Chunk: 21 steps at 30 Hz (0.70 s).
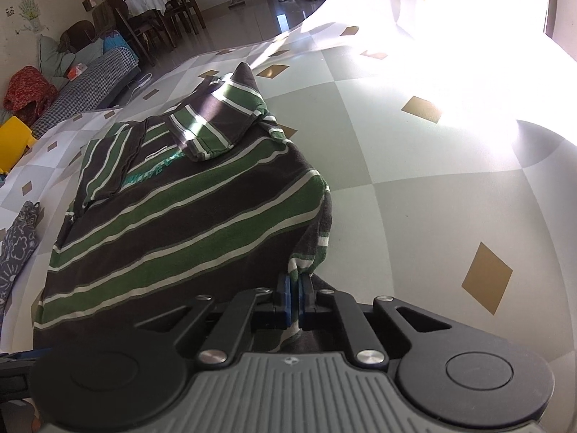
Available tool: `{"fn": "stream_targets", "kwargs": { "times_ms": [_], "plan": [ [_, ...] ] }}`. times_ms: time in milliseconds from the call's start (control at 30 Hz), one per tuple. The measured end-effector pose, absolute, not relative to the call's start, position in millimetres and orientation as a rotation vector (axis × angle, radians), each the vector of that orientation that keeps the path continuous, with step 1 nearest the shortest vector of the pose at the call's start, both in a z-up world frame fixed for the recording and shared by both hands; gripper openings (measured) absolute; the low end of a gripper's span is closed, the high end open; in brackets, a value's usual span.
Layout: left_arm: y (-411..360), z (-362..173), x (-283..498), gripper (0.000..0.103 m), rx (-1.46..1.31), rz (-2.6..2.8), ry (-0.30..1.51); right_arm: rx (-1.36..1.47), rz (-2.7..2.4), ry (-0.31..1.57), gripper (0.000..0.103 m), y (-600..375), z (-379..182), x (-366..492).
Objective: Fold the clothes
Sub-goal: 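Grasp the shirt hem with the right tool and lift it toward the collar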
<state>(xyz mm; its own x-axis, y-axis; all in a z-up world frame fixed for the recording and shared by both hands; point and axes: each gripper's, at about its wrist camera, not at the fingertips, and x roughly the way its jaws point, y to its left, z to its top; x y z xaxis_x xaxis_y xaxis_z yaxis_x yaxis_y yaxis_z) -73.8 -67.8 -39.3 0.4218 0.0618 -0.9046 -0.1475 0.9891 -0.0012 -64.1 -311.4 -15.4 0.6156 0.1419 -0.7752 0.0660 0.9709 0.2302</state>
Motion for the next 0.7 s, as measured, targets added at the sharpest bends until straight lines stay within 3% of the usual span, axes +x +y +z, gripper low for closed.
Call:
{"fn": "stream_targets", "kwargs": {
  "times_ms": [467, 700],
  "plan": [
    [-47.3, -38.8, -69.1, 0.103, -0.2, 0.192, 1.132, 0.203, 0.371, 0.768, 0.005, -261.7, 24.5, -73.6],
    [-47.2, -38.6, -67.4, 0.103, -0.198, 0.196, 1.133, 0.05, 0.512, 0.835, 0.005, -223.6, 6.8, -75.6]
  ]
}}
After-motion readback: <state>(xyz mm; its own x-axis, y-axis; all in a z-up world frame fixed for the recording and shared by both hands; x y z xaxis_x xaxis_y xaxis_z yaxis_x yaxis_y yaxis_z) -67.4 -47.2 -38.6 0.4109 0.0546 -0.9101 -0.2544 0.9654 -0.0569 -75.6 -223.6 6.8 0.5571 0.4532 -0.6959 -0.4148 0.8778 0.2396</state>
